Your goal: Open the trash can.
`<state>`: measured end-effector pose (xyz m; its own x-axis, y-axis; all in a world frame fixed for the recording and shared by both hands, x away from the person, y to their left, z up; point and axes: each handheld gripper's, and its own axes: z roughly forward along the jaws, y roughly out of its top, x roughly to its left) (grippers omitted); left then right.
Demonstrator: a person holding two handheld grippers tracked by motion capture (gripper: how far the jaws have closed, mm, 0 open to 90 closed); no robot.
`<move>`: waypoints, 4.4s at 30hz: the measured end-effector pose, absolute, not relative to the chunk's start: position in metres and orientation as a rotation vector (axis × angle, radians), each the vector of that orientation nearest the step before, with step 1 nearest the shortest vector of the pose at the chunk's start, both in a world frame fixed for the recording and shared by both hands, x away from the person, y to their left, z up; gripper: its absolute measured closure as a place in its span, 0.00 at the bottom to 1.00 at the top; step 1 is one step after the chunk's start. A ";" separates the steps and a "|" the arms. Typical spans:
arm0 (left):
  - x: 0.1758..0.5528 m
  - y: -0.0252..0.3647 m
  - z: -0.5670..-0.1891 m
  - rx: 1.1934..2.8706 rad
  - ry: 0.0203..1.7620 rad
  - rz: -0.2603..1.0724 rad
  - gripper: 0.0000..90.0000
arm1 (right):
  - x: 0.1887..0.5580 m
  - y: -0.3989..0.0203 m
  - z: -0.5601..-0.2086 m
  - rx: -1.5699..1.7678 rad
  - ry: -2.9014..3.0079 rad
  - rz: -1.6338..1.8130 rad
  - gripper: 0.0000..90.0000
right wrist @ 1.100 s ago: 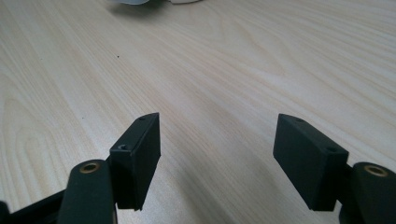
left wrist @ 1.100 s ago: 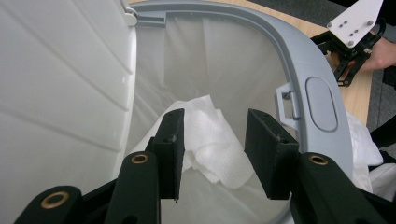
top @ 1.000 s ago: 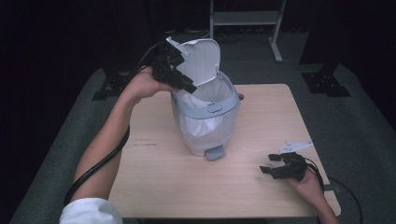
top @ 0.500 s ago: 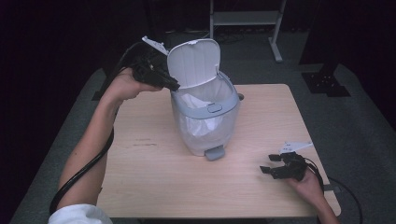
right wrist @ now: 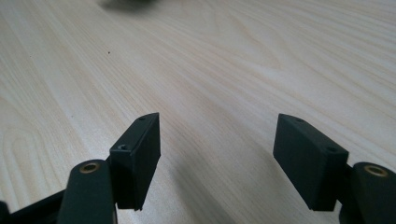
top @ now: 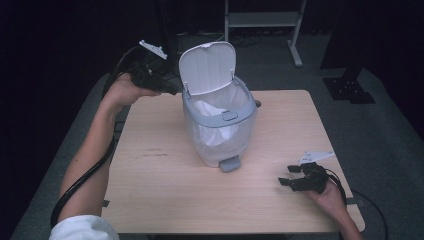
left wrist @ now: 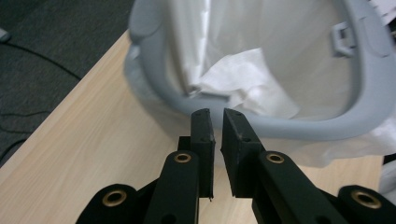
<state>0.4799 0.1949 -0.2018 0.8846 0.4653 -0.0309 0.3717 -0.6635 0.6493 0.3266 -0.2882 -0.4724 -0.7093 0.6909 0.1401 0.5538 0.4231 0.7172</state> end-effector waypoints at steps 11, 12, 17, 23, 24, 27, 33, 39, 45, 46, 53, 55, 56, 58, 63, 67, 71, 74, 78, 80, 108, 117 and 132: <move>0.504 0.205 -0.196 2.352 0.641 0.250 0.93 | 0.329 -0.291 -0.474 1.122 2.493 1.158 0.34; 0.507 0.205 -0.196 2.346 0.641 0.246 0.93 | 0.329 -0.291 -0.474 1.122 2.494 1.156 0.34; 0.518 0.206 -0.192 2.324 0.655 0.245 0.92 | 0.328 -0.291 -0.473 1.122 2.490 1.158 0.34; 0.526 0.203 -0.182 2.298 0.643 0.255 0.93 | 0.328 -0.291 -0.473 1.116 2.493 1.152 0.34; 0.526 0.202 -0.182 2.294 0.645 0.259 0.93 | 0.328 -0.291 -0.473 1.118 2.493 1.150 0.34; 0.529 0.196 -0.178 2.299 0.635 0.266 0.93 | 0.328 -0.290 -0.473 1.119 2.494 1.150 0.34; 0.532 0.186 -0.178 2.288 0.613 0.238 0.93 | 0.327 -0.290 -0.473 1.115 2.495 1.145 0.34; 0.529 0.177 -0.171 2.296 0.565 0.218 0.93 | 0.327 -0.290 -0.472 1.111 2.492 1.146 0.34; 0.527 0.172 -0.167 2.327 0.556 0.230 0.93 | 0.326 -0.289 -0.472 1.104 2.494 1.144 0.34; 0.526 0.172 -0.167 2.328 0.551 0.229 0.93 | 0.326 -0.289 -0.471 1.103 2.494 1.140 0.34; 0.520 0.164 -0.168 2.339 0.499 0.198 0.93 | 0.324 -0.289 -0.472 1.109 2.497 1.134 0.34; 0.517 0.160 -0.168 2.345 0.480 0.192 0.93 | 0.324 -0.289 -0.472 1.104 2.498 1.134 0.34; 0.516 0.158 -0.169 2.348 0.472 0.191 0.93 | 0.323 -0.290 -0.472 1.106 2.497 1.134 0.34; 0.511 0.151 -0.170 2.364 0.437 0.186 0.93 | 0.322 -0.290 -0.472 1.108 2.495 1.132 0.34; 0.502 0.139 -0.171 2.394 0.392 0.197 0.93 | 0.322 -0.289 -0.471 1.112 2.494 1.132 0.34; 0.499 0.134 -0.172 2.397 0.390 0.173 0.91 | 0.323 -0.288 -0.472 1.107 2.500 1.129 0.34; 0.496 0.131 -0.174 2.393 0.376 0.159 0.91 | 0.323 -0.288 -0.471 1.105 2.496 1.127 0.34; 0.493 0.127 -0.176 2.392 0.372 0.143 0.89 | 0.323 -0.289 -0.470 1.106 2.488 1.133 0.34; 0.486 0.116 -0.178 2.405 0.340 0.138 0.87 | 0.322 -0.290 -0.470 1.106 2.479 1.133 0.34; 0.483 0.112 -0.178 2.413 0.325 0.142 0.86 | 0.322 -0.290 -0.470 1.105 2.477 1.134 0.34; 0.470 0.077 -0.202 2.479 0.240 0.150 0.73 | 0.324 -0.289 -0.469 1.107 2.467 1.136 0.34; 0.469 0.071 -0.204 2.475 0.250 0.165 0.69 | 0.325 -0.289 -0.469 1.103 2.464 1.138 0.34; 0.467 0.068 -0.209 2.429 0.272 0.136 0.59 | 0.325 -0.289 -0.470 1.098 2.467 1.136 0.34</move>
